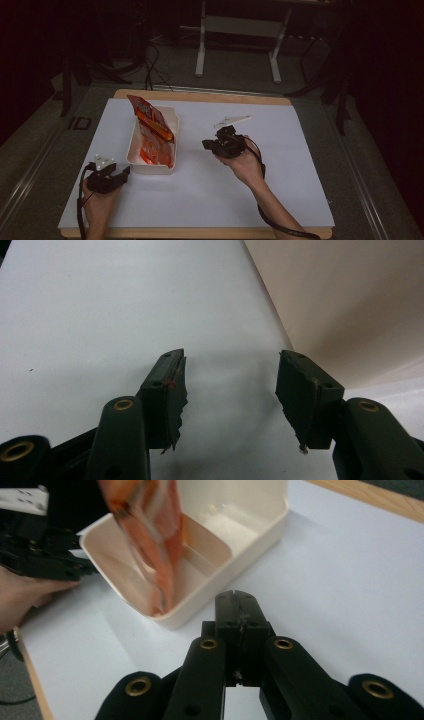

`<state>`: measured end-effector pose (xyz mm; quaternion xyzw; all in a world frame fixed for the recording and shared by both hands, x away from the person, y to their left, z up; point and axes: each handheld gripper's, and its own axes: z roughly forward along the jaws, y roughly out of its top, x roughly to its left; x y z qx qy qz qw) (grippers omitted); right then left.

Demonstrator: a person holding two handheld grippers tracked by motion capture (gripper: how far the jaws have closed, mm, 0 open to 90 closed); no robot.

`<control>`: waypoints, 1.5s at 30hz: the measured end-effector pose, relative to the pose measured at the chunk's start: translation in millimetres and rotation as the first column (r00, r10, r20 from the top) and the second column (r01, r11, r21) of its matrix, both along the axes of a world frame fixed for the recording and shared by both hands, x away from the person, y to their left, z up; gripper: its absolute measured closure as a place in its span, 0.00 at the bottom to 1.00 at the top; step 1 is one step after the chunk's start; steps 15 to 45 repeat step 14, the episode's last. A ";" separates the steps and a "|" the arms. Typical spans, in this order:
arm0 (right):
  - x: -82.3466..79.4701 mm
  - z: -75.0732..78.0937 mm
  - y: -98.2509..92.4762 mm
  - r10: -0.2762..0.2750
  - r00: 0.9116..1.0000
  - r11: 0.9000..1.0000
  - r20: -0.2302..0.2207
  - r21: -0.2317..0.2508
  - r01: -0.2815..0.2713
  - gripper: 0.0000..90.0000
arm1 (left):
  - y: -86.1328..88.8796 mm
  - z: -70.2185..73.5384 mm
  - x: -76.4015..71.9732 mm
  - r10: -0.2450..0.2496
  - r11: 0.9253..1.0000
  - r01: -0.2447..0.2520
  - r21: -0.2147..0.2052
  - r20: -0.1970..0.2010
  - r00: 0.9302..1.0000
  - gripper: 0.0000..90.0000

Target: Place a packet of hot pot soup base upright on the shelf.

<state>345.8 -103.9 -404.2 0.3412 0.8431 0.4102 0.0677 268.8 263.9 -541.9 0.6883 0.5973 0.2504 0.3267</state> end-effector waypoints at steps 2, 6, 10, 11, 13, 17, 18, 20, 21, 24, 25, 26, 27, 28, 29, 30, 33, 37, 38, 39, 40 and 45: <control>1.1 -5.4 -6.1 -0.013 1.000 1.000 -0.008 -0.001 0.013 1.00 | 0.2 0.0 0.0 0.000 1.000 0.000 0.000 -0.001 1.000 0.51; 3.5 -17.6 -19.4 -0.049 0.999 0.999 -0.004 -0.012 0.049 1.00 | 0.4 0.0 0.2 0.002 1.000 -0.002 -0.001 -0.004 1.000 0.51; 6.1 -34.1 -33.6 -0.095 0.995 0.995 -0.004 -0.035 0.095 1.00 | 0.6 -0.1 0.3 0.002 1.000 -0.002 0.001 -0.007 1.000 0.51; 6.7 -38.6 -37.3 -0.107 0.994 0.993 -0.005 -0.041 0.106 0.99 | 0.6 -0.2 0.5 0.003 1.000 -0.003 0.001 -0.008 1.000 0.51; 8.0 -46.9 -45.3 -0.131 0.991 0.990 -0.009 -0.048 0.131 0.97 | 0.5 -0.4 0.7 0.006 1.000 -0.006 -0.003 -0.009 1.000 0.51; 8.6 -50.7 -49.6 -0.145 0.990 0.988 0.001 -0.060 0.144 0.94 | 0.6 -0.4 0.7 0.008 1.000 -0.009 -0.003 -0.009 1.000 0.51; 8.6 -50.7 -49.6 -0.145 0.990 0.988 0.001 -0.060 0.144 0.94 | 0.6 -0.4 0.7 0.008 1.000 -0.009 -0.003 -0.009 1.000 0.51; 8.6 -50.7 -49.6 -0.145 0.990 0.988 0.001 -0.060 0.144 0.94 | 0.6 -0.4 0.7 0.008 1.000 -0.009 -0.003 -0.009 1.000 0.51; 8.6 -50.7 -49.6 -0.145 0.990 0.988 0.001 -0.060 0.144 0.94 | 0.6 -0.4 0.7 0.008 1.000 -0.009 -0.003 -0.009 1.000 0.51; 8.6 -50.7 -49.6 -0.145 0.990 0.988 0.001 -0.060 0.144 0.94 | 0.6 -0.4 0.7 0.008 1.000 -0.009 -0.003 -0.009 1.000 0.51; 8.6 -50.7 -49.6 -0.145 0.990 0.988 0.001 -0.060 0.144 0.94 | 0.6 -0.4 0.7 0.008 1.000 -0.009 -0.003 -0.009 1.000 0.51; 8.6 -50.7 -49.6 -0.145 0.990 0.988 0.001 -0.060 0.144 0.94 | 0.6 -0.4 0.7 0.008 1.000 -0.009 -0.003 -0.009 1.000 0.51; 8.6 -50.7 -49.6 -0.145 0.990 0.988 0.001 -0.060 0.144 0.94 | 0.6 -0.4 0.7 0.008 1.000 -0.009 -0.003 -0.009 1.000 0.51; 8.6 -50.7 -49.6 -0.145 0.990 0.988 0.001 -0.060 0.144 0.94 | 0.6 -0.4 0.7 0.008 1.000 -0.009 -0.003 -0.009 1.000 0.51; 8.6 -50.7 -49.6 -0.145 0.990 0.988 0.001 -0.060 0.144 0.94 | 0.6 -0.4 0.7 0.008 1.000 -0.009 -0.003 -0.009 1.000 0.51; 8.6 -50.7 -49.6 -0.145 0.990 0.988 0.001 -0.060 0.144 0.94 | 0.6 -0.4 0.7 0.008 1.000 -0.009 -0.003 -0.009 1.000 0.51; 8.6 -50.7 -49.6 -0.145 0.990 0.988 0.001 -0.060 0.144 0.94 | 0.6 -0.4 0.7 0.008 1.000 -0.009 -0.003 -0.009 1.000 0.51; 8.6 -50.7 -49.6 -0.145 0.990 0.988 0.001 -0.060 0.144 0.94 | 0.6 -0.4 0.7 0.008 1.000 -0.009 -0.003 -0.009 1.000 0.51; 8.6 -50.7 -49.6 -0.145 0.990 0.988 0.001 -0.060 0.144 0.94 | 0.6 -0.4 0.7 0.008 1.000 -0.009 -0.003 -0.009 1.000 0.51; 8.6 -50.7 -49.6 -0.145 0.990 0.988 0.001 -0.060 0.144 0.94 | 0.6 -0.4 0.7 0.008 1.000 -0.009 -0.003 -0.009 1.000 0.51; 8.6 -50.7 -49.6 -0.145 0.990 0.988 0.001 -0.060 0.144 0.94 | 0.6 -0.4 0.7 0.008 1.000 -0.009 -0.003 -0.009 1.000 0.51; 8.6 -50.7 -49.6 -0.145 0.990 0.988 0.001 -0.060 0.144 0.94 | 0.6 -0.4 0.7 0.008 1.000 -0.009 -0.003 -0.009 1.000 0.51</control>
